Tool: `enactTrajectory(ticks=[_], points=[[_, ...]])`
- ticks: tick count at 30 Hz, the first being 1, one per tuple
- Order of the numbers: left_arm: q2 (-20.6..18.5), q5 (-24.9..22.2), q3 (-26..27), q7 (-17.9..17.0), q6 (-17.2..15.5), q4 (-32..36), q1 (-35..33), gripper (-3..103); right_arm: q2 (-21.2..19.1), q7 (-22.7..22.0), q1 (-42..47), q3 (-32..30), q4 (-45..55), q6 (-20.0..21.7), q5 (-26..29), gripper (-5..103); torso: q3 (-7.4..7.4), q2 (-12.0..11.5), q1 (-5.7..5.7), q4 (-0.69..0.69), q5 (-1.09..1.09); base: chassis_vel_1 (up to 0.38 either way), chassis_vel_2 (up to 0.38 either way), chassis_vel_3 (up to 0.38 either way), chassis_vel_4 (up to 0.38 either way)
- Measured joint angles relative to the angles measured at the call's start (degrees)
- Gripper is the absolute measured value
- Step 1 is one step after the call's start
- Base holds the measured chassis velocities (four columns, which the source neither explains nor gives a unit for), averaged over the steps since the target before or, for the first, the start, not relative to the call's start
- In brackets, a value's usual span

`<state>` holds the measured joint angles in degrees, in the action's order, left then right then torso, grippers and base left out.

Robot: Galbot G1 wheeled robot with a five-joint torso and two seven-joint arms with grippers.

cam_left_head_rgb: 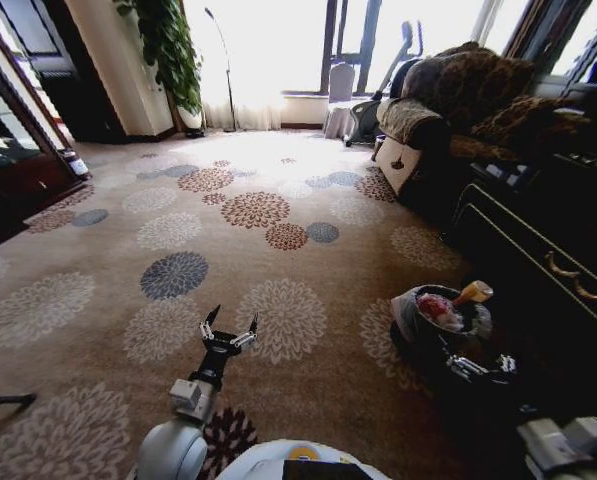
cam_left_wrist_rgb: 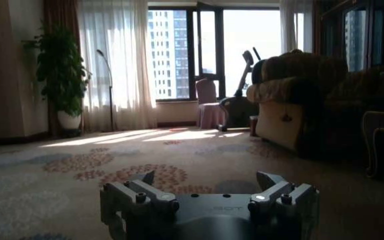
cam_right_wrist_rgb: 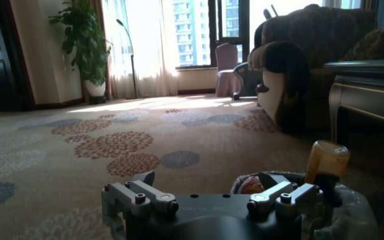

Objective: Pick up the trash from the ground and place it into the trash bin.

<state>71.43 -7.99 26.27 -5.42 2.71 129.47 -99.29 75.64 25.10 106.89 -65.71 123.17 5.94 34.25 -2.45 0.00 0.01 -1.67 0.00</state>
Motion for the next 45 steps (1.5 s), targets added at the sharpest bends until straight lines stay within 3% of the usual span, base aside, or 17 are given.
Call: enactTrajectory(ticks=[8,10,12,13,15,19,21,27,31,45], points=[[0.4,-1.1,0.5,-2.0,-1.5,1.3,0.0,100,2.2,0.0,-0.2,0.3,-1.8,-4.2,1.4,100,-0.02,0.0,-0.01,-0.02,0.00,0.000,0.000,0.000,0.000],[1.3,-1.3,3.3,-2.0,-1.6,1.7,-0.6,100,3.2,-0.3,-1.0,0.5,-2.7,-5.7,1.4,100,-0.01,0.0,-0.01,-0.02,0.00,0.000,0.000,0.000,0.000],[2.0,-3.6,9.8,-0.5,-0.2,0.6,-2.2,100,4.7,-2.5,-1.9,1.4,-2.9,-6.8,1.1,100,-0.01,0.0,-0.01,-0.02,-0.01,0.000,0.000,0.000,0.000],[2.0,-3.6,9.8,-0.5,-0.2,0.6,-2.2,100,4.7,-2.5,-1.9,1.4,-2.9,-6.8,1.1,100,-0.01,0.0,-0.01,-0.02,-0.01,0.000,0.000,0.000,0.000],[3.1,-9.9,17.0,0.9,1.3,-0.5,-4.6,100,6.1,-6.2,-2.4,2.9,-1.5,-6.7,-0.1,100,-0.01,0.0,-0.01,-0.05,0.01,0.000,0.000,0.000,0.000],[3.8,-14.3,21.1,2.2,3.3,-0.9,-7.3,100,6.8,-7.9,-2.7,3.9,-0.3,-5.9,-1.2,100,-0.01,0.0,-0.01,-0.04,0.01,0.000,0.000,0.000,0.000],[4.2,-15.7,22.4,2.9,6.2,-1.1,-9.6,100,6.9,-8.8,-3.1,4.4,0.7,-5.0,-1.9,100,-0.01,0.0,-0.01,-0.04,0.00,0.000,0.000,0.000,0.000],[5.5,-14.7,20.3,3.4,6.1,1.4,-9.9,100,6.5,-8.8,-3.0,4.4,1.8,-3.2,-2.1,100,-0.01,0.0,-0.01,-0.02,0.00,0.000,0.000,0.000,0.000],[6.2,-13.2,17.2,3.5,3.5,4.3,-8.5,100,6.2,-7.5,-2.2,4.2,2.5,-2.6,-1.5,100,-0.01,0.0,-0.01,-0.01,-0.01,0.000,0.000,0.000,0.000],[5.8,-9.1,11.3,2.6,2.0,4.2,-7.3,100,5.3,-6.2,-2.2,4.3,1.3,-2.2,-0.3,100,-0.01,0.0,-0.01,-0.03,-0.01,0.000,0.000,0.000,0.000]])
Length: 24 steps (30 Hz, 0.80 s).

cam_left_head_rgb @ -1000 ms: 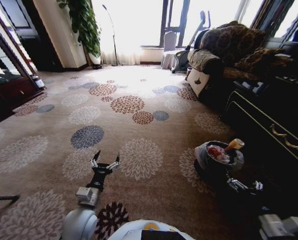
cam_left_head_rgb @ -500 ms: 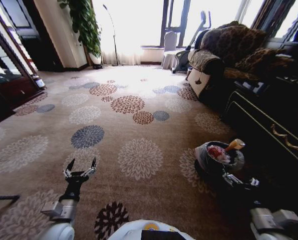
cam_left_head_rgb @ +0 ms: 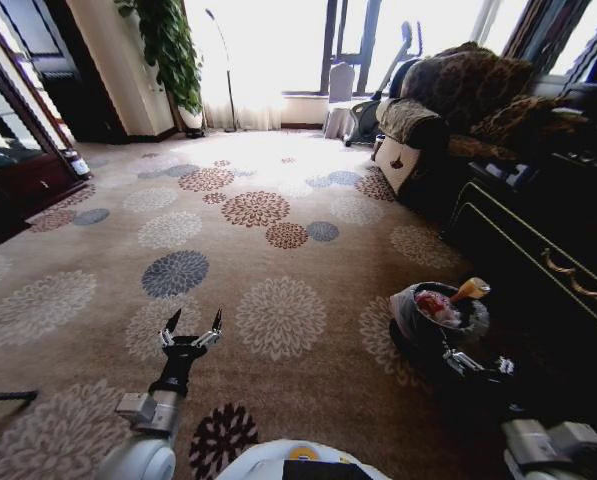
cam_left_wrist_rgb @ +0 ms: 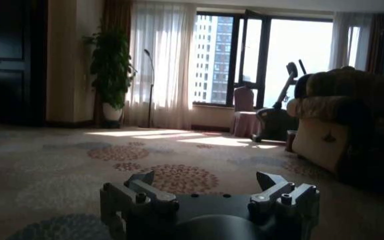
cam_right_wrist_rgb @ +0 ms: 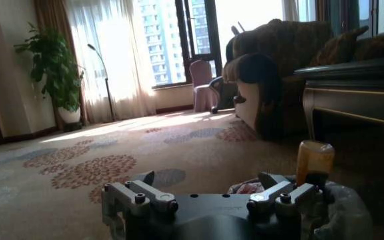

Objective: Pick up the trash from the ground and place it into the trash bin.

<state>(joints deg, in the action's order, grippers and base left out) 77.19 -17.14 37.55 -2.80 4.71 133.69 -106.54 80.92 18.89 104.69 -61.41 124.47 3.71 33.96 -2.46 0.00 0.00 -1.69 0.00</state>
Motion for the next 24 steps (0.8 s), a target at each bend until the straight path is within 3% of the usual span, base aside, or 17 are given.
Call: enactTrajectory(ticks=[8,10,13,24], points=[[-0.6,0.6,1.1,-0.3,0.0,-0.2,0.0,100,-0.1,-0.5,-0.1,0.1,-0.2,0.2,-0.5,100,0.00,0.0,0.00,0.00,0.01,0.000,0.000,0.000,0.000],[-0.5,3.5,1.9,-0.3,1.6,-1.0,-0.1,100,0.1,-0.6,-0.2,0.1,-0.2,-0.8,0.0,100,0.00,0.0,0.00,0.01,0.01,0.000,0.000,0.000,0.000],[-0.5,3.9,2.2,-0.2,2.5,-1.3,0.0,100,0.2,-0.5,-0.3,0.2,-0.2,-1.8,0.3,100,0.00,0.0,0.00,0.01,0.01,0.000,0.000,0.000,0.000],[-1.2,1.6,2.7,1.0,3.0,-0.9,-1.2,100,0.7,0.8,-0.5,-0.4,-0.1,-5.2,-4.7,100,0.00,0.0,0.00,0.00,0.00,0.000,0.000,0.000,0.000]])
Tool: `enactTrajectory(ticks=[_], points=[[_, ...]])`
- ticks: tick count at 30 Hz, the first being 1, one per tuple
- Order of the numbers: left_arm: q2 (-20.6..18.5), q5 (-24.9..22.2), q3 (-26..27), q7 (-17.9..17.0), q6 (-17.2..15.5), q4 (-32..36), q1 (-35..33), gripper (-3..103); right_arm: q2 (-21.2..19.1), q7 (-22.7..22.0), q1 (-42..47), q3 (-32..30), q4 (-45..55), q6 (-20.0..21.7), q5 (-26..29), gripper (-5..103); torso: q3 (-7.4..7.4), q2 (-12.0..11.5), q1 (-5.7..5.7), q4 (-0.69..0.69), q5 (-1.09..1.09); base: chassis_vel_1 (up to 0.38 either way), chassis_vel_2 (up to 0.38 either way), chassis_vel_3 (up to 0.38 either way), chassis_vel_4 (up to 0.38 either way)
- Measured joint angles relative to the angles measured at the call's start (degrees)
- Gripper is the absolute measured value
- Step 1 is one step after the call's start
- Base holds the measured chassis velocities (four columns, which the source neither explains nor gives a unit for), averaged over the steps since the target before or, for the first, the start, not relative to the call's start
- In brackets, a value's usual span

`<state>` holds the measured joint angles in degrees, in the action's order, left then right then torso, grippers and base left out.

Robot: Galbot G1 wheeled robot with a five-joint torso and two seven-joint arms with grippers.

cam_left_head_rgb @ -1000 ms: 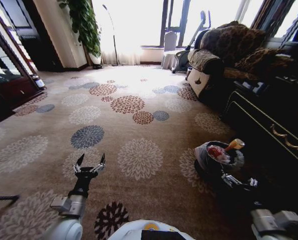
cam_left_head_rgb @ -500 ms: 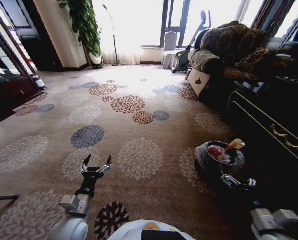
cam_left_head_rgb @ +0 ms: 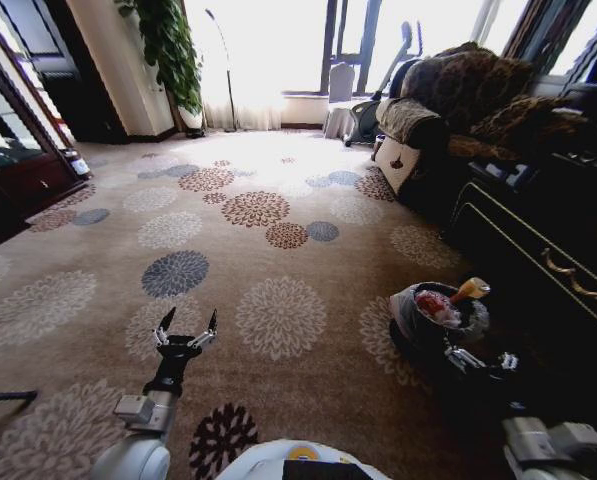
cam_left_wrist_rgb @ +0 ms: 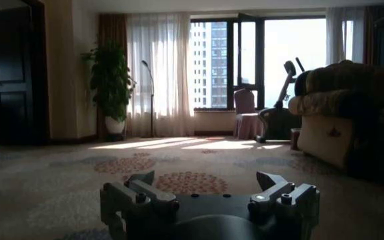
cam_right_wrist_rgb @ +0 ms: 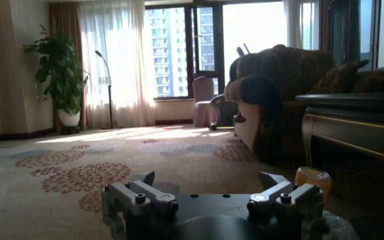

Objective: Pick up the trash from the ground and place it into the trash bin.

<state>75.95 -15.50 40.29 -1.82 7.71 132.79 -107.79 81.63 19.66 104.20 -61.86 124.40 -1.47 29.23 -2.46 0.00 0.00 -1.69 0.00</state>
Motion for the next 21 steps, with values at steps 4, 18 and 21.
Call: enactTrajectory(ticks=[4,18,21], points=[[-0.2,-1.2,-0.3,0.1,-0.6,0.4,-0.2,100,0.1,0.0,0.3,-0.1,0.2,-0.1,-0.4,100,0.00,0.0,0.00,0.00,0.00,0.000,0.000,0.000,0.000],[-0.4,-1.5,-1.1,0.1,-2.1,1.2,0.0,100,0.0,0.0,0.5,-0.5,0.5,0.7,-0.4,100,0.00,0.0,0.00,0.00,0.00,0.000,0.000,0.000,0.000],[-0.4,-1.4,-1.1,0.1,-2.1,1.2,0.0,100,0.0,0.0,0.5,-0.5,0.6,0.8,-0.4,100,0.00,0.0,0.00,0.00,0.00,0.000,0.000,0.000,0.000]])
